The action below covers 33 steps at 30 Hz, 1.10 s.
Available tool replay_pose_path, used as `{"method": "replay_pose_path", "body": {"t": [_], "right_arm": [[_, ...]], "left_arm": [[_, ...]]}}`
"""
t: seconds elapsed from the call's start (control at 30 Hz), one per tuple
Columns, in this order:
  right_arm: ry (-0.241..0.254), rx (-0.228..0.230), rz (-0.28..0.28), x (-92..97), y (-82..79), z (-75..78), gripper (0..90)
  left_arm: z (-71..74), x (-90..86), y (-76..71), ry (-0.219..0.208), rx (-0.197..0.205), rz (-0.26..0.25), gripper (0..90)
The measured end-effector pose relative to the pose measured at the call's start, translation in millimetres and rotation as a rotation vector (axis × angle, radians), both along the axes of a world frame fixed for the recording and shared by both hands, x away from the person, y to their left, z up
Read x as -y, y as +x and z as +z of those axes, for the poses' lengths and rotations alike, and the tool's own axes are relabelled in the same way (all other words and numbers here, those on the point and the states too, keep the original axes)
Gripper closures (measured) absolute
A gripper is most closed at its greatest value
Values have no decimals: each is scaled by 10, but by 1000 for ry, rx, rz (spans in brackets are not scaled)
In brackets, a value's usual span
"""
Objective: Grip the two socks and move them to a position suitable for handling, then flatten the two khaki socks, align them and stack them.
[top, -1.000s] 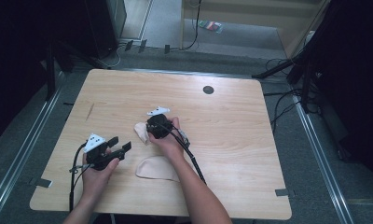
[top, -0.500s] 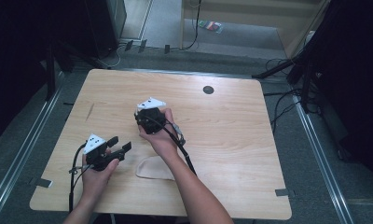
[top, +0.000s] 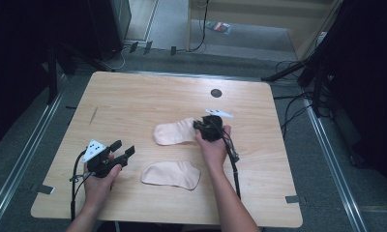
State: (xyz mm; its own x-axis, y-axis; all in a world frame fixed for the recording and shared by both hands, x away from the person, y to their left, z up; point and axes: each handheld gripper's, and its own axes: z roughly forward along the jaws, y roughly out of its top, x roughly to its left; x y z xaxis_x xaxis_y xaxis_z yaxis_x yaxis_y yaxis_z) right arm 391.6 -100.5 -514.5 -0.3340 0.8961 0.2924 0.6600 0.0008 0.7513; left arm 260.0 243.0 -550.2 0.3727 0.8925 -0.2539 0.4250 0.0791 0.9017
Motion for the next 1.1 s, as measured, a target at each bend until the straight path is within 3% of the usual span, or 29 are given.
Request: {"method": "replay_pose_path", "body": {"t": [0.07, 0.1, 0.17, 0.33, 0.5, 0.6, 0.77, 0.93, 1.1], "right_arm": [[-7, -16, -22, 92, 20, -74, 800], [-38, -23, -57, 234, 49, -174, 627], [-44, -8, -86, 353, 42, -193, 570], [-25, 62, -150, 599, -70, -118, 592], [-55, 83, -103, 630, -148, -106, 597], [-93, 91, -56, 605, -175, -121, 593], [-80, 110, -36, 607, -207, -96, 576], [-50, 121, -46, 648, -212, -62, 533], [-55, 120, -46, 657, -196, -76, 536]], "left_arm": [[-1, 4, 1, 3, 1, -1, 366], [-3, 8, 4, 7, -2, -1, 368], [-3, 7, 6, 8, -4, -2, 379], [-6, 9, 25, 3, -25, -15, 464], [8, 2, 51, 4, -29, 0, 467], [46, -5, 87, -19, -20, -11, 500], [147, 17, 181, -6, -8, -4, 463], [258, 151, 384, 14, 12, -13, 451], [272, 287, 549, 49, -8, -46, 454]]}}
